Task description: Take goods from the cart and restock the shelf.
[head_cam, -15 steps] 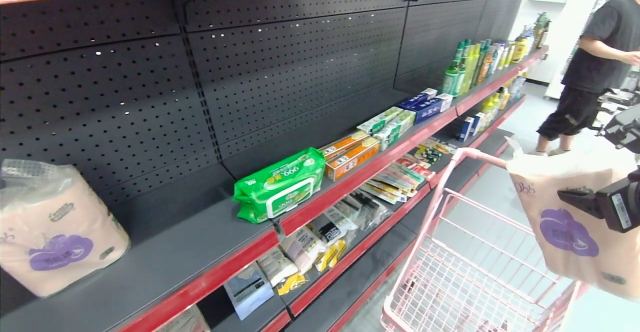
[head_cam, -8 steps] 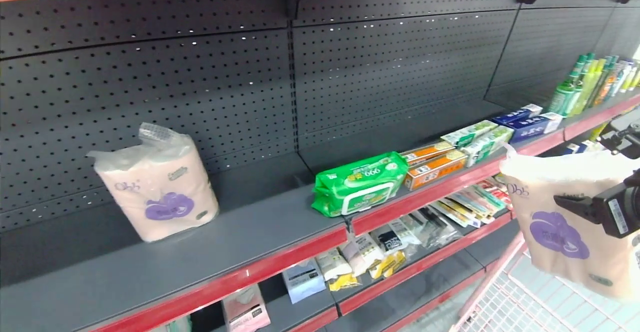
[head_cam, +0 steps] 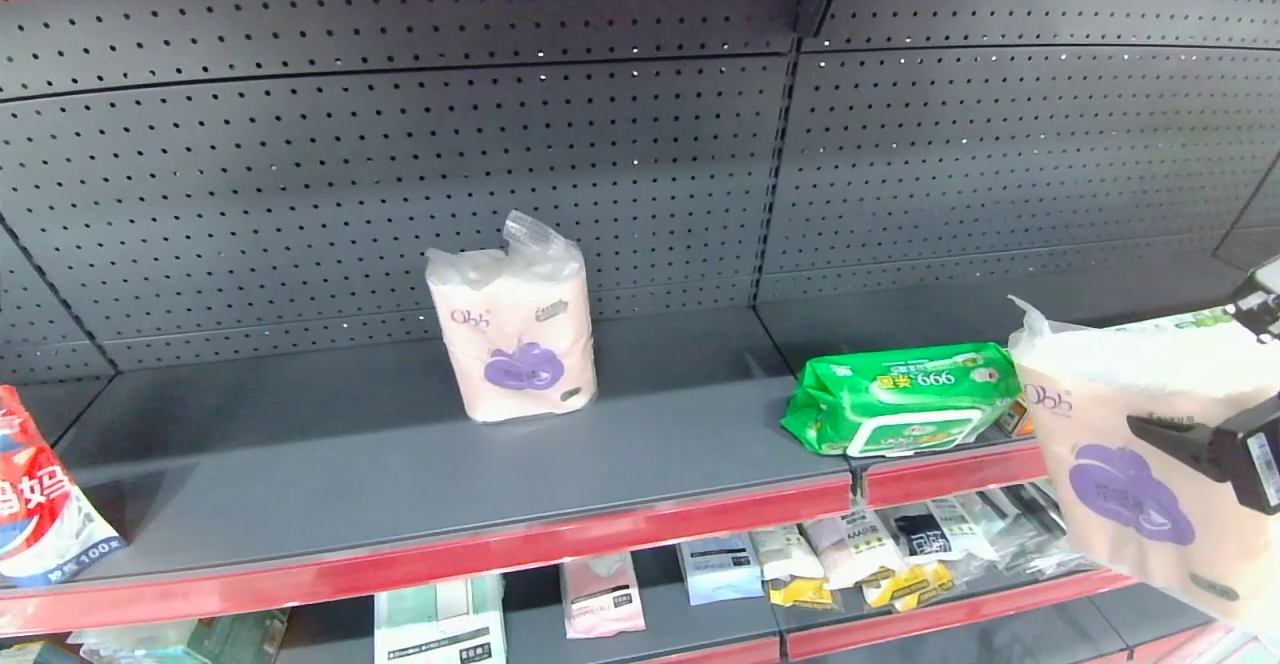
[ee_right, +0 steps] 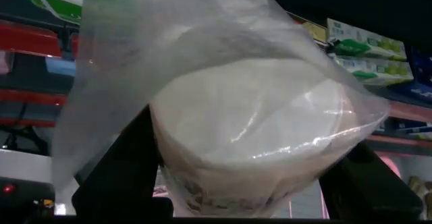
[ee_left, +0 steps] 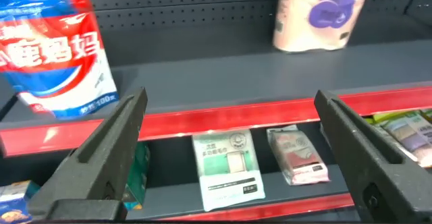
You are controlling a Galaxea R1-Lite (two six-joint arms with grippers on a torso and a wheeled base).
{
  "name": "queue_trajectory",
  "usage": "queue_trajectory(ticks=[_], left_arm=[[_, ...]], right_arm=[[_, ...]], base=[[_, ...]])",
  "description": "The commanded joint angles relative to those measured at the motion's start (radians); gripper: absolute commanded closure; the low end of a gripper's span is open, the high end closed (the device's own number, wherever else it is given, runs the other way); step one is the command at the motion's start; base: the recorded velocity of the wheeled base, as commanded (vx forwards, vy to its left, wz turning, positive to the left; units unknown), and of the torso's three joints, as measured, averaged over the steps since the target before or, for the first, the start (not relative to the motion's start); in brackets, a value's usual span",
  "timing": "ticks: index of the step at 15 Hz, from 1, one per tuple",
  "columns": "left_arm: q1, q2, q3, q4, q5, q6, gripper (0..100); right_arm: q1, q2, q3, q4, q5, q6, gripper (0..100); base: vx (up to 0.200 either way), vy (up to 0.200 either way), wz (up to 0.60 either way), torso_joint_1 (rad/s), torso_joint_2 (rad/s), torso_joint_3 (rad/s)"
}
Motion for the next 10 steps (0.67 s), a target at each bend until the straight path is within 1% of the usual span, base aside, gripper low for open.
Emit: queue_trajectory(ticks=[1, 3, 5, 9, 10], left_arm=[[0.001, 0.001, 0.000, 0.000, 0.000, 0.000, 0], [0.001, -0.001, 0.000, 0.000, 0.000, 0.000, 0], [0.001, 0.001, 0.000, 0.000, 0.000, 0.000, 0], [0.001, -0.001, 0.000, 0.000, 0.000, 0.000, 0], [0.001, 0.001, 0.000, 0.000, 0.000, 0.000, 0]], right_arm=[[-0.017, -0.047, 0.012, -0.002, -0.003, -0.003, 100], [-0.054, -0.094, 0.017, 0.000, 0.003, -0.003, 100], [-0.068, -0.119, 0.023, 0.001, 0.008, -0.002, 100], [-0.068, -0.219, 0.041, 0.003, 0.012, 0.014, 100], [-0.065, -0.251, 0.043, 0.003, 0.022, 0.041, 100]], base=[[0.000, 0.000, 0.00, 0.000, 0.00, 0.000], [0.000, 0.000, 0.00, 0.000, 0.00, 0.000], [0.000, 0.000, 0.00, 0.000, 0.00, 0.000], [0.000, 0.000, 0.00, 0.000, 0.00, 0.000], [0.000, 0.000, 0.00, 0.000, 0.00, 0.000]])
